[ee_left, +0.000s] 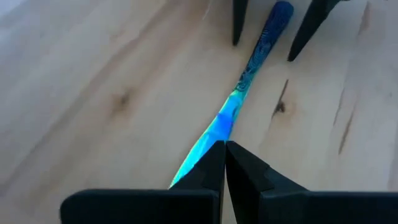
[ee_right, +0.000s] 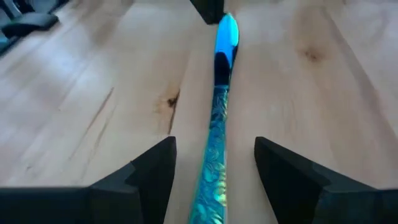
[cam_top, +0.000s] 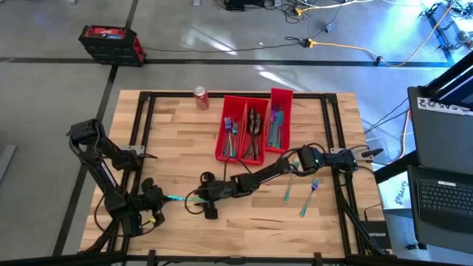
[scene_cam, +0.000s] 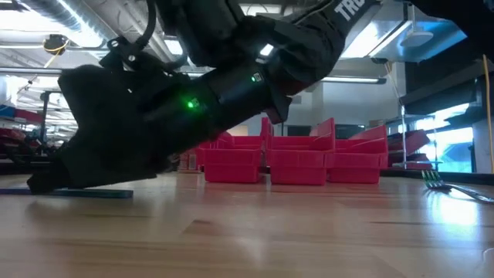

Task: Sort silverware
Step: Put the purple table knife into the right red bin

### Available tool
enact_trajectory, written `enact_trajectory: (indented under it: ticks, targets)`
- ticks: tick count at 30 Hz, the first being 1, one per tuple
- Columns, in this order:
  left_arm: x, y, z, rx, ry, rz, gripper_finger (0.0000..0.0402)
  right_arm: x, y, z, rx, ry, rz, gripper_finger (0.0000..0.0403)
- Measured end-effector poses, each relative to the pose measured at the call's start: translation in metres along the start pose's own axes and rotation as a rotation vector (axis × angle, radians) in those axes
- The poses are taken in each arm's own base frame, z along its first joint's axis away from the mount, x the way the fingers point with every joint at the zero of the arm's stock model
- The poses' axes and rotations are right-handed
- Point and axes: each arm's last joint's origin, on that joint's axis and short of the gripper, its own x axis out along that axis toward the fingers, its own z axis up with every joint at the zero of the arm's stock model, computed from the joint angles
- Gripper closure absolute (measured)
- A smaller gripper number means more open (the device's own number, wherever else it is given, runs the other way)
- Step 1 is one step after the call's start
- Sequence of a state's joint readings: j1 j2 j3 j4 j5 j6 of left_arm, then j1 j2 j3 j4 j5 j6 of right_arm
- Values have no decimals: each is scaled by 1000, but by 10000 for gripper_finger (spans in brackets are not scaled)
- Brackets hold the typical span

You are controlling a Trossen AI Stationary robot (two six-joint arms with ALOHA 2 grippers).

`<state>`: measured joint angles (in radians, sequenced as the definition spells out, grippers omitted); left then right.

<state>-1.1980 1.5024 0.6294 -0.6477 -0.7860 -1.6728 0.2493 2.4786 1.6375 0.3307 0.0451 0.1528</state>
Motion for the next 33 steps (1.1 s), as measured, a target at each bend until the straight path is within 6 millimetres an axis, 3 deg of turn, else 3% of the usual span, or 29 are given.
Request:
enact_trajectory:
  ticks: [5, 12, 20, 25, 33]
  targets:
    - [12, 19, -10, 84, -3, 27, 402, 0, -1, -2, -5, 17, -43, 201]
    - [26, 40, -18, 38, -31, 24, 402, 0, -1, -2, -2, 20, -51, 201]
    - [22, 30, -15, 85, -45, 3, 402, -1, -1, -1, 24, 18, -63, 201]
    - [14, 13, -8, 185, -114, -34, 402, -1, -1, -1, 24, 21, -63, 201]
    - [2, -11, 3, 344, -170, -71, 402, -2, 16, -5, -23, 25, -98, 201]
